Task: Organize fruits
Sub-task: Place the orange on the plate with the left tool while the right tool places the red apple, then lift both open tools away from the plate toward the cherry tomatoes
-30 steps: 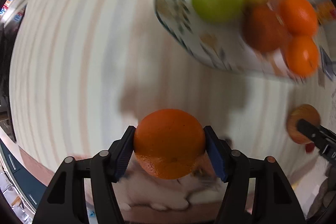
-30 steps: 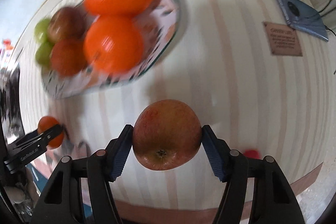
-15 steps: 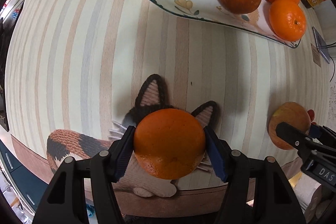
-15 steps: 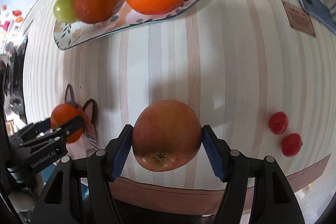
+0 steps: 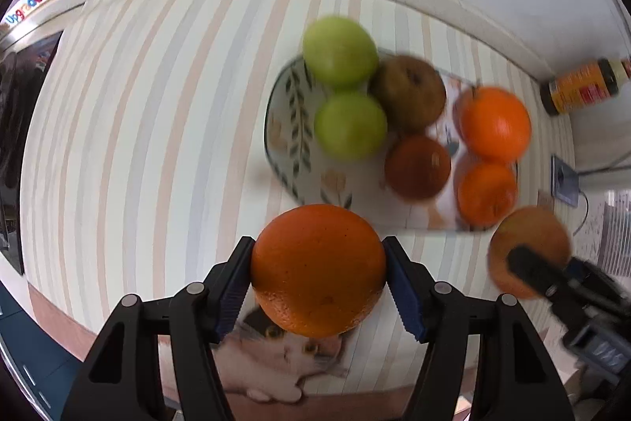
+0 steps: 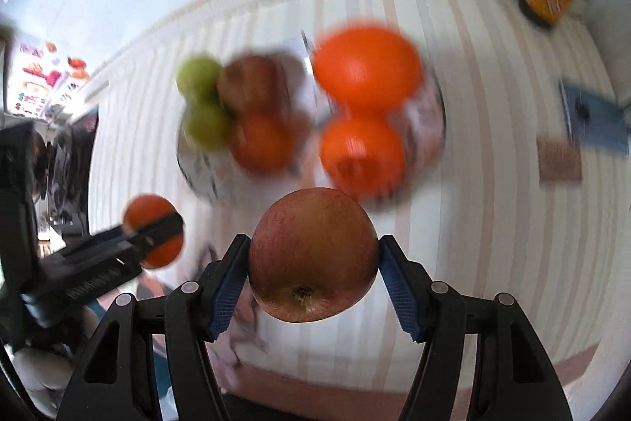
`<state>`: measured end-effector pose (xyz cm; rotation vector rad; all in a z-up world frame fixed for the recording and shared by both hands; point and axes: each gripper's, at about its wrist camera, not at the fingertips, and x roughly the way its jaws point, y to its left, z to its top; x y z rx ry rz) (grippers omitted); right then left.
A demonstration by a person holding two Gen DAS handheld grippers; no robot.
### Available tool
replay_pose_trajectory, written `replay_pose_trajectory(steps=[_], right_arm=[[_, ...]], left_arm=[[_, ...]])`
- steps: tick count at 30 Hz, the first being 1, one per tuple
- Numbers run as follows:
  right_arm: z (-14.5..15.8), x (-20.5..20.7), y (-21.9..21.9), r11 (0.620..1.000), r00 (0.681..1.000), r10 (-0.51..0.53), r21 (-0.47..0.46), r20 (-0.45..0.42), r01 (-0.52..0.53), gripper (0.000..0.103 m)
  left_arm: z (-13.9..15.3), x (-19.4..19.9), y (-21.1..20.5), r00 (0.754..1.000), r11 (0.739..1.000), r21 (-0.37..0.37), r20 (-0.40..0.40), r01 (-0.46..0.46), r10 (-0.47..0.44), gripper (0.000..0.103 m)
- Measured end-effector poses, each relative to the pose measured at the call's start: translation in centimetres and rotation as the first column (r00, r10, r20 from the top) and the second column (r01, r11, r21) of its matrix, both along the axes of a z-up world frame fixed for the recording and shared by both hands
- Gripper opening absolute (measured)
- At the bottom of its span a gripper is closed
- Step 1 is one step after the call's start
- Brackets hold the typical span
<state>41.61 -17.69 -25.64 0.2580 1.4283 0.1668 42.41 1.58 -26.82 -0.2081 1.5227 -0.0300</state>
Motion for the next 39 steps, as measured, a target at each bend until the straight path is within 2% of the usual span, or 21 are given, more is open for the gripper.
replay_pose_trajectory(steps=[3, 7, 11, 13, 14, 15, 16, 17, 20, 22, 23, 25, 30, 34, 39], right_arm=[[0.9, 3.3, 0.9, 1.0, 1.0, 0.007, -0.019, 0.019, -0.007, 0.068], [0.9, 7.5, 0.2, 0.998, 1.0, 0.031, -0.06, -0.002, -0.031, 0.068], [0.1, 9.7, 1.3, 0.994, 0.998, 0.043, -0.101, -0.036, -0.047, 0.069], [-0.4, 10.2, 1.2, 0.996, 0.998, 0.036, -0.085, -0.054, -0.04, 0.072], [-0.3, 10.3, 1.2, 0.996, 0.998, 0.027, -0.083, -0.053, -0.031, 0.076], [-0.3, 10.6, 1.3, 0.995, 0.999, 0.023, -0.097, -0.038, -0.027, 0.083], [0.0, 10.5, 1.3, 0.995, 0.999, 0.026, -0.095, -0.021, -0.028, 0.084], [0.1, 10.3, 1.3, 0.996, 1.0, 0.025, -0.091, -0.019, -0.027, 0.084], [0.3, 10.3, 1.2, 0.995, 0.999, 0.03, -0.092, -0.026, -0.032, 0.084], [0.2, 9.9, 0.8, 0.995, 0.999, 0.026, -0.095, -0.027, -0.028, 0.095], [0.2, 9.8, 0.6, 0.996, 0.999, 0.019, -0.088, -0.026, -0.021, 0.096], [0.3, 9.4, 0.3, 0.997, 1.0, 0.004, -0.074, -0.021, -0.006, 0.096], [1.3, 7.4, -0.8, 0.997, 1.0, -0.02, -0.081, 0.017, 0.021, 0.096], [2.7, 4.6, -1.6, 0.991, 0.997, -0.032, -0.13, 0.067, 0.041, 0.096], [4.7, 0.8, -1.9, 0.982, 0.989, -0.019, -0.184, 0.144, 0.045, 0.096]], left_arm=[[-0.2, 2.0, -0.5, 1.0, 1.0, 0.0, -0.014, -0.005, 0.005, 0.062], [-1.8, 3.4, -0.8, 0.999, 1.0, 0.007, -0.044, -0.002, 0.003, 0.062], [-3.4, 4.2, -1.0, 0.997, 1.0, 0.002, -0.078, -0.017, 0.017, 0.063], [-3.8, 4.1, -1.0, 0.996, 1.0, -0.001, -0.085, -0.009, 0.009, 0.063], [-3.8, 4.1, -0.8, 0.997, 1.0, -0.004, -0.078, -0.012, 0.011, 0.066], [-3.8, 4.0, -0.5, 0.997, 1.0, -0.009, -0.069, -0.025, 0.024, 0.078], [-3.8, 4.0, -0.2, 0.997, 0.999, -0.014, -0.067, -0.032, 0.031, 0.09], [-3.8, 4.0, 0.0, 0.997, 0.999, -0.01, -0.06, -0.041, 0.04, 0.09], [-3.5, 3.8, 0.4, 0.998, 0.999, -0.003, -0.052, -0.046, 0.046, 0.09], [-3.2, 3.7, 0.7, 0.998, 0.999, 0.002, -0.043, -0.05, 0.05, 0.09], [-3.1, 3.7, 0.7, 0.998, 0.999, 0.003, -0.038, -0.053, 0.053, 0.09], [-2.5, 3.7, 0.8, 0.998, 0.999, 0.007, -0.022, -0.051, 0.051, 0.091], [0.1, 2.9, 1.3, 0.999, 0.995, 0.093, 0.04, -0.022, 0.019, 0.091], [2.2, 1.3, 1.6, 0.995, 0.988, 0.155, 0.101, -0.016, 0.0, 0.091], [4.8, -1.7, 1.3, 0.987, 0.985, 0.172, 0.16, -0.005, -0.023, 0.091]])
